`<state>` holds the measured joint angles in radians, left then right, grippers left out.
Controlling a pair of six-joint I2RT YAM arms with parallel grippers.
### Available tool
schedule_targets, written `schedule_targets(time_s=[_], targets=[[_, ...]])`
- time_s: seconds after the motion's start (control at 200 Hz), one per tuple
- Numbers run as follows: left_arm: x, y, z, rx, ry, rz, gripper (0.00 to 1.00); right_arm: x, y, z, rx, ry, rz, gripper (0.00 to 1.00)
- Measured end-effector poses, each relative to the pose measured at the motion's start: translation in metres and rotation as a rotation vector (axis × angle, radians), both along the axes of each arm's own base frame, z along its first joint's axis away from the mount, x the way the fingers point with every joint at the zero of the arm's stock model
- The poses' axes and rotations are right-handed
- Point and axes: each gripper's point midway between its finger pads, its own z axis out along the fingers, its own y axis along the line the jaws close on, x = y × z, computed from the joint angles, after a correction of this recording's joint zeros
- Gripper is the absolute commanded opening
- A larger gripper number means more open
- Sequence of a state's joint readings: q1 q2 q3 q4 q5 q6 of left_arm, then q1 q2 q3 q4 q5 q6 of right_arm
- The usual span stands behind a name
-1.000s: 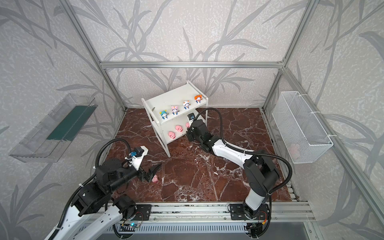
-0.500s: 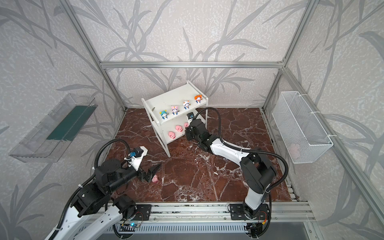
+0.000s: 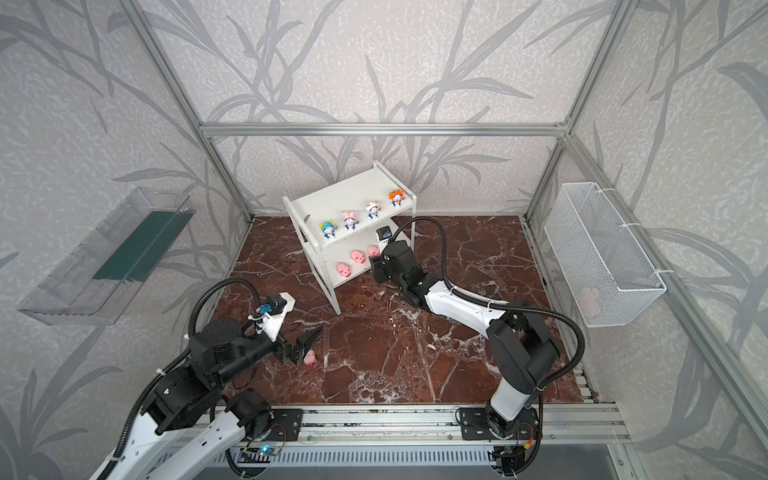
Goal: Place and organize the plastic toys onto the shelf
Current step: 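Lower the pig beside the other pigs and open the right gripper, then withdraw the right gripper from the shelf toward the floor pig near the robot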
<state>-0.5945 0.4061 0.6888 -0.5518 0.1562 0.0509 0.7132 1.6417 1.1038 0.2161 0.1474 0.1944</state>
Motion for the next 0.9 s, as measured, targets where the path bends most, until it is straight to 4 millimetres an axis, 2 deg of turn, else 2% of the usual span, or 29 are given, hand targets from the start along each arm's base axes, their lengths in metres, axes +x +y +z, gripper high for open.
schedule_targets(time_s=[0.12, 0.2, 0.27, 0.325, 0.46, 0.54, 0.69, 0.9], targets=[[0.000, 0.000, 0.000, -0.001, 0.000, -0.002, 0.99, -0.013, -0.012, 0.020, 0.021, -0.025, -0.004, 0.72], [0.000, 0.000, 0.001, -0.002, -0.002, -0.003, 0.99, -0.021, -0.018, 0.033, 0.042, -0.046, 0.002, 0.73], [0.000, -0.001, 0.001, -0.003, -0.003, -0.003, 0.99, -0.029, -0.019, 0.037, 0.056, -0.048, 0.025, 0.72], [0.000, -0.001, 0.001, -0.004, -0.004, -0.003, 0.99, -0.036, -0.018, 0.035, 0.063, -0.040, 0.054, 0.67], [0.000, -0.001, 0.001, -0.004, -0.004, -0.003, 0.99, -0.049, -0.010, 0.014, 0.069, 0.004, 0.129, 0.44], [0.000, -0.001, 0.001, -0.004, -0.004, -0.003, 0.99, -0.056, -0.001, 0.006, 0.079, 0.027, 0.177, 0.34], [0.000, -0.001, 0.001, -0.004, -0.004, -0.002, 0.99, -0.064, 0.020, 0.004, 0.099, 0.029, 0.248, 0.27], [0.000, -0.001, 0.001, -0.004, -0.003, -0.003, 0.99, -0.079, 0.049, -0.003, 0.107, 0.046, 0.324, 0.27]])
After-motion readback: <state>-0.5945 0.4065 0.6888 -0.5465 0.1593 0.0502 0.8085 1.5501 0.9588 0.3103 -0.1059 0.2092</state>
